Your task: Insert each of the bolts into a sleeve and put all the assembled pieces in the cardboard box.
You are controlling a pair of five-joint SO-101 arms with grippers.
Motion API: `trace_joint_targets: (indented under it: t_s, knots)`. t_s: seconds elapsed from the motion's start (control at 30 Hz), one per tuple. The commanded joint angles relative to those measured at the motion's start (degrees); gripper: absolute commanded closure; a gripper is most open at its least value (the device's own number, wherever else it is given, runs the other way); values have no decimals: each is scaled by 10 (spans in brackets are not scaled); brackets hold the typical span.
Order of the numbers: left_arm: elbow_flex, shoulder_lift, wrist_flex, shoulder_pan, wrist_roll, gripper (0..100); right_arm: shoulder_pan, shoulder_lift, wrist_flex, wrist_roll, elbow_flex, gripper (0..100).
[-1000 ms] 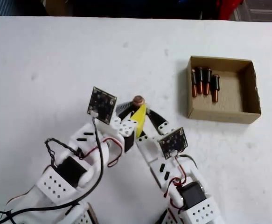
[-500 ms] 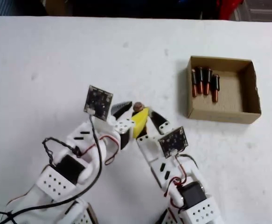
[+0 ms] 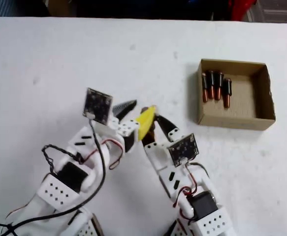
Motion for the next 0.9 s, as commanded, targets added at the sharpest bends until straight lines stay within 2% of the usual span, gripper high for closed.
trace_joint_targets:
  t_s: [0.0, 0.4, 0.5, 0.67, 0.77, 0.87]
  knots:
    - [-60, -8, 18, -32, -2, 808, 8, -7, -4, -2, 5, 981]
    - [-220, -8, 218, -43, -6, 809, 9, -7, 31, -2, 5, 981]
    - [-258, -8, 287, -58, -41, 815, 9, -7, 31, -2, 5, 981]
    - [-306, -8, 356, -115, -94, 984, 9, -7, 31, -2, 5, 981]
    - [-327, -8, 400, -141, -113, 958, 9, -7, 32, -2, 5, 981]
    - [-346, -30, 442, -153, -114, 977, 10, -7, 32, -2, 5, 981]
